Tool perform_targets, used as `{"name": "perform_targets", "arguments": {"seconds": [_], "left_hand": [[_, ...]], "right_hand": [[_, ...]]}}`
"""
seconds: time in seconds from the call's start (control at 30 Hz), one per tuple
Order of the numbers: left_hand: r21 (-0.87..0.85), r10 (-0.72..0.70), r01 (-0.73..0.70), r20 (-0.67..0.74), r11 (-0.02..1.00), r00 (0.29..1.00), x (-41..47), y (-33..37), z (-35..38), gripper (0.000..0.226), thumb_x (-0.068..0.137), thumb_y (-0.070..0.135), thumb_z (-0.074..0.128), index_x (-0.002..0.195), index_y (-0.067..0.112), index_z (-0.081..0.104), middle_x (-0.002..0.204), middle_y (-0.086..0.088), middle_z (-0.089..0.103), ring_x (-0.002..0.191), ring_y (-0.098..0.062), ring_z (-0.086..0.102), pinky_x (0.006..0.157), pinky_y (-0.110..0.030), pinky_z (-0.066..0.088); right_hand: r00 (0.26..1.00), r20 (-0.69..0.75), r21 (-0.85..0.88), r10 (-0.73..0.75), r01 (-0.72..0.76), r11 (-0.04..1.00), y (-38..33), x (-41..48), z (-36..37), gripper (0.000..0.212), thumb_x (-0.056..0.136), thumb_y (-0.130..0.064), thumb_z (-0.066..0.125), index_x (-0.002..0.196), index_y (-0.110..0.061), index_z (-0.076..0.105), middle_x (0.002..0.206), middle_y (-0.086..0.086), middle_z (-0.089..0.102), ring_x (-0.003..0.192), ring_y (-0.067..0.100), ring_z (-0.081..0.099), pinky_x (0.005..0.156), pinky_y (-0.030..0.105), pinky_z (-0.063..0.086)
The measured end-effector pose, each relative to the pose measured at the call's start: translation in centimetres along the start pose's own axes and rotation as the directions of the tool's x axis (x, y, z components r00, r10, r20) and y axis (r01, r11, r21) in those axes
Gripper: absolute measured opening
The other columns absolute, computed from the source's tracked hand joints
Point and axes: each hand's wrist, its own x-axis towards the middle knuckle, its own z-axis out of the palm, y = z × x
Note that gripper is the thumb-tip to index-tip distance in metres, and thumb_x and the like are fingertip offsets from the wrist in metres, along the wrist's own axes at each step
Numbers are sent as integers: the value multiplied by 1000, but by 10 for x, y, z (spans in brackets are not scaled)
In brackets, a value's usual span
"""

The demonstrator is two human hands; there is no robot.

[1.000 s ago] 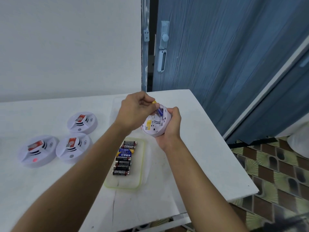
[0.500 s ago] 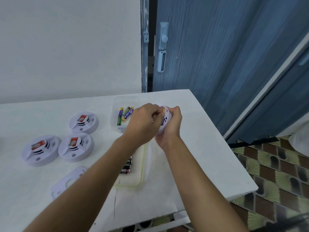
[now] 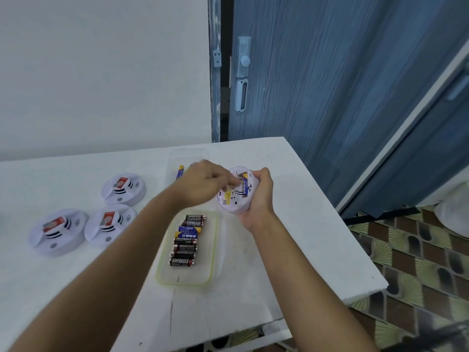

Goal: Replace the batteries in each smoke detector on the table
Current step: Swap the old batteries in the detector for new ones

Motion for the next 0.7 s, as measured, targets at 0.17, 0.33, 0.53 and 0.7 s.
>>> {"name": "perform_targets", "arguments": {"seconds": [0.17,0.33,0.53,0.7], "left_hand": [[302,-91,162,-235,939,968,31,-36,-24,25,88,6,50,87,16,72,84,6,69,73,-8,60,66,-15,42],[615,-215,285,-187,735,958,58,-70,-28,8,80,-1,50,80,4,56,89,-14,61,86,-36,61,66,-36,51],[708,-214,290,-197,644,957,60,-74,-12,2,88,4,51,89,4,52,79,-8,43,72,-29,52,58,-32,40],[685,-234,353,-264,637,936,61,-70,-8,13,87,7,53,99,4,52,91,-12,48,86,-35,57,63,-35,41]], "right_hand": [[1000,-31,-50,-4,3,999,-9,5,-2,32,85,-39,42,64,-23,61,81,2,61,85,24,54,82,41,43],[1000,4,-54,-8,8,998,-6,8,-5,33,88,-38,40,69,-23,63,84,2,65,86,24,57,77,36,46],[1000,26,-43,-10,11,999,-4,9,-7,34,89,-38,37,78,-21,64,86,4,65,88,25,56,79,40,46],[1000,16,-31,-18,18,999,-3,9,-6,35,89,-39,38,78,-21,66,87,4,65,92,28,55,82,44,45]]}}
